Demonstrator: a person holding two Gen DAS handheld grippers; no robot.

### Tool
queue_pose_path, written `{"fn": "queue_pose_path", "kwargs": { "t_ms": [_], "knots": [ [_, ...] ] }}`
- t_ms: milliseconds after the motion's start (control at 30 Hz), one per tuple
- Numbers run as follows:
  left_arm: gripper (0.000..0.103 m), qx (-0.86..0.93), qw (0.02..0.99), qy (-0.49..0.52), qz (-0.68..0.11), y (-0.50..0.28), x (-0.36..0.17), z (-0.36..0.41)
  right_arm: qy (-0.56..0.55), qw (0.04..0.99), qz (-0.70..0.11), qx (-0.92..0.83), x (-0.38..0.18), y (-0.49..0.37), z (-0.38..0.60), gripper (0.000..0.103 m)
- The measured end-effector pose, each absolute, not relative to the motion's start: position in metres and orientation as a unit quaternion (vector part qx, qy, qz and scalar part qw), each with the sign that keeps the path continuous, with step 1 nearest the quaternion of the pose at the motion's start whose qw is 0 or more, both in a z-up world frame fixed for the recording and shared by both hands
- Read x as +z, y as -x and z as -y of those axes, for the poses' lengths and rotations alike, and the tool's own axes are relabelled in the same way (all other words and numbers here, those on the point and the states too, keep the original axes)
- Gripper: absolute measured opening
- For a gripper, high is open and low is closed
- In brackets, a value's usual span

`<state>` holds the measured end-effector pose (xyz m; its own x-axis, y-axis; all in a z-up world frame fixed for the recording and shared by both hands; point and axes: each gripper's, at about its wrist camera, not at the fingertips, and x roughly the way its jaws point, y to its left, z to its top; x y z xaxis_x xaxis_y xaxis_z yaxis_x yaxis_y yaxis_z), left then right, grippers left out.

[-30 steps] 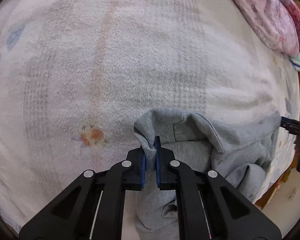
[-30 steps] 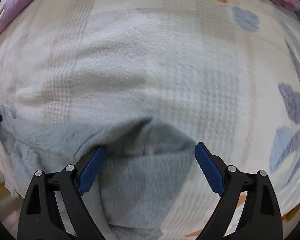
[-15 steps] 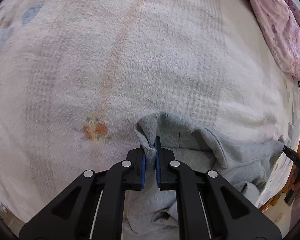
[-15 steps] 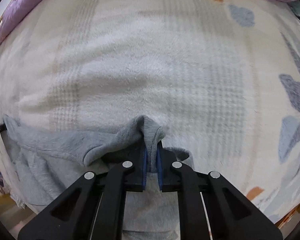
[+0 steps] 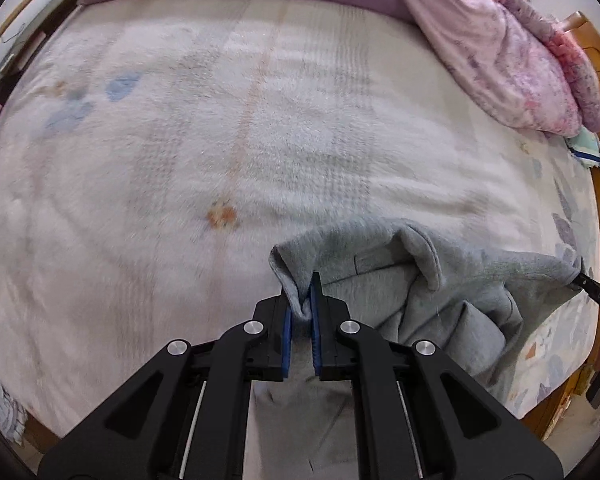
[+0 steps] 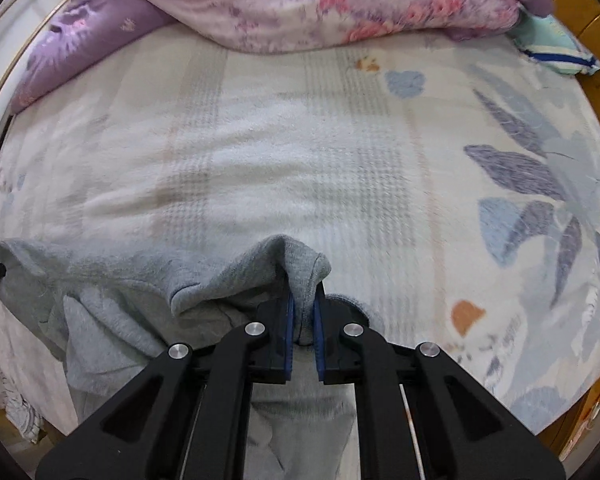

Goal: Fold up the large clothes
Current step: 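Grasp the hem with the right tool while the left tool lifts its hem corner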

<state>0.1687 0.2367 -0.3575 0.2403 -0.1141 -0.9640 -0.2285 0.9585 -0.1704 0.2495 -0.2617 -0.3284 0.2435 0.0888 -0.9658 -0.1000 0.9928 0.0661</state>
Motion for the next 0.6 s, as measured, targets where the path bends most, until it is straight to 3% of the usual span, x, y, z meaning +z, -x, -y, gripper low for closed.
{"fn": "queue_pose_path", "kwargs": {
  "t_ms": [367,600],
  "knots": [
    [0.007,0.057,0.781,0.135,-0.607,-0.051,-0.315,-0.213,-0.004,0.806,-0.588,0.069,-0.285,-0.134,0.288,0.007],
    [0.006,0.122,0.736,0.165,-0.645,0.058,-0.358,-0.201,-0.026,0.779,-0.623,0.071,-0.323,-0.038,0.306,0.008]
  ]
}}
